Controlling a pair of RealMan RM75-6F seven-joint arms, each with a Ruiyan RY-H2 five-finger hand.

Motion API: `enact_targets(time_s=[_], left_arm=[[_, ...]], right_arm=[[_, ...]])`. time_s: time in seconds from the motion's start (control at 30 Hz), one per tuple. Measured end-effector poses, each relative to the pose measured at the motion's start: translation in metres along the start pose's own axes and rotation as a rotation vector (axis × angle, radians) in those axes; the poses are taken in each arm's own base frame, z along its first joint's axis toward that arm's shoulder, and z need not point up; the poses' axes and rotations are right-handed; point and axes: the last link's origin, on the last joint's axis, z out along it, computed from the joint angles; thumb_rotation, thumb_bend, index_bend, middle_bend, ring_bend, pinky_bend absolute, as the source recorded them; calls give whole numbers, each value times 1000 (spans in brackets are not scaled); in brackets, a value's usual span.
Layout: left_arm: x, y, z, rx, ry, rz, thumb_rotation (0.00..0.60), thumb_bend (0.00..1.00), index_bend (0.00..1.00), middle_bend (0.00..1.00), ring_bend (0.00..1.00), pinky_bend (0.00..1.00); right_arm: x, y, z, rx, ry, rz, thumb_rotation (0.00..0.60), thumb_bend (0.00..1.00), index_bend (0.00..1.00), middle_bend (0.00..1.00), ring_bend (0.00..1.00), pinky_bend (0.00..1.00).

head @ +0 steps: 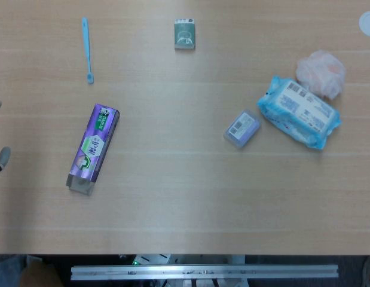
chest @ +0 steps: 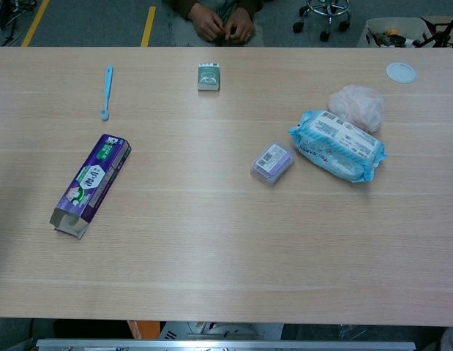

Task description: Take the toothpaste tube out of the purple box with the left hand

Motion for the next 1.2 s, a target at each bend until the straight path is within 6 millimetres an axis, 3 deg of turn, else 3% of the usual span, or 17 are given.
enact_targets(time_s=[0.43,0.77,1.03,1.2], left_arm=[[-1,-2,7,-51,-26,-4,600,246,199,263,219,250],[-12,-12,38,-217,-122,47,600,246,191,262,219,250],[-32,-24,72,-346,-189,90,600,198,44,168,209,250],[-51,-25,91,-437,-205,142,600,157,0,23,101,222]], right_arm=[[3,-4,2,19,7,2,600,237,496,507,538,600],[9,-9,7,47,19,-5,600,236,496,507,538,600],[9,-9,9,46,11,-9,600,236,496,507,538,600],[10,-10,10,47,10,-8,600,237,496,507,538,600]])
